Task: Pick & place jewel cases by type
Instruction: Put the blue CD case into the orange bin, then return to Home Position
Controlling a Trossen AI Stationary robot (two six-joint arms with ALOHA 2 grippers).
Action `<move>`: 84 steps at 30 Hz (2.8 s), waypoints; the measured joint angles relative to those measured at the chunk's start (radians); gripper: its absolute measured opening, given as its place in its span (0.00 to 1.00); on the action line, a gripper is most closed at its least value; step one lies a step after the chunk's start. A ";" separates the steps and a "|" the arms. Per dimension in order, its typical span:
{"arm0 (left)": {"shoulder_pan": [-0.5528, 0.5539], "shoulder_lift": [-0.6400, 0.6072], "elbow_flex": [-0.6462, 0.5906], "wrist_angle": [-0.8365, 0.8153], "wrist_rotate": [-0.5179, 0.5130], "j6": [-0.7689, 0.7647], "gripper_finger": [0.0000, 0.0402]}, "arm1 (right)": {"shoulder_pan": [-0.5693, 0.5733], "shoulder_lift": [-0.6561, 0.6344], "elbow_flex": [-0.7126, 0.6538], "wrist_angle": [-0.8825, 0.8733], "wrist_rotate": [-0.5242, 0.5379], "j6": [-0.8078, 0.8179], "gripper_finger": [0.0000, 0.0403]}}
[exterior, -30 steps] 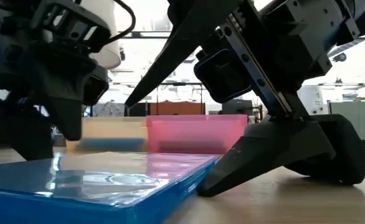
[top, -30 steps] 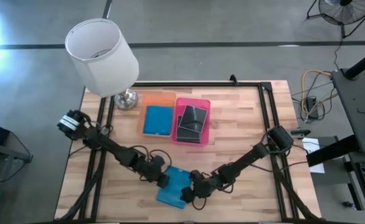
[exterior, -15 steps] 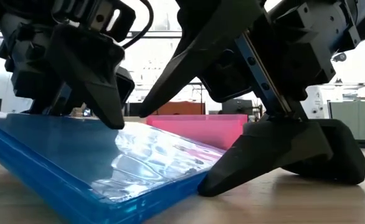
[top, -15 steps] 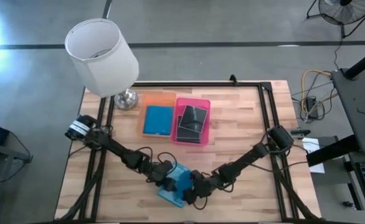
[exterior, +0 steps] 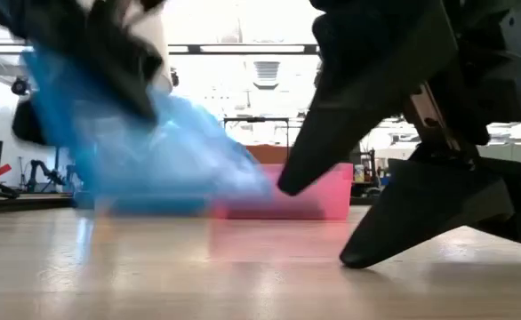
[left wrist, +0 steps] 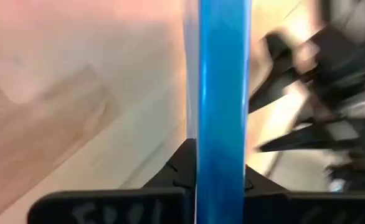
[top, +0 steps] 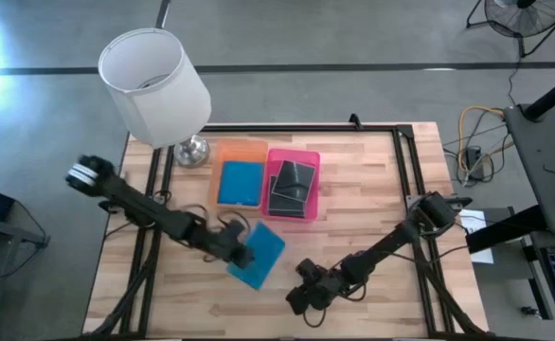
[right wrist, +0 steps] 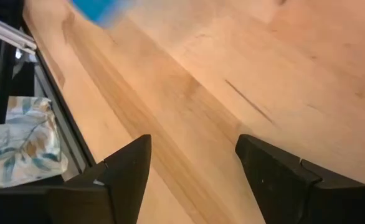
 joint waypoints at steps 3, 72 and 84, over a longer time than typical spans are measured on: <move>-0.002 -0.183 -0.025 -0.100 -0.070 -0.064 0.00 | 0.002 -0.014 -0.011 -0.008 0.002 0.004 0.60; 0.059 -0.748 -0.307 0.159 -0.305 0.465 0.31 | -0.356 -0.617 -0.165 -0.191 -0.191 -0.800 0.55; 0.671 -0.877 -0.468 0.713 0.593 0.640 0.31 | -0.531 -1.129 -0.421 -0.129 -0.150 -1.046 0.53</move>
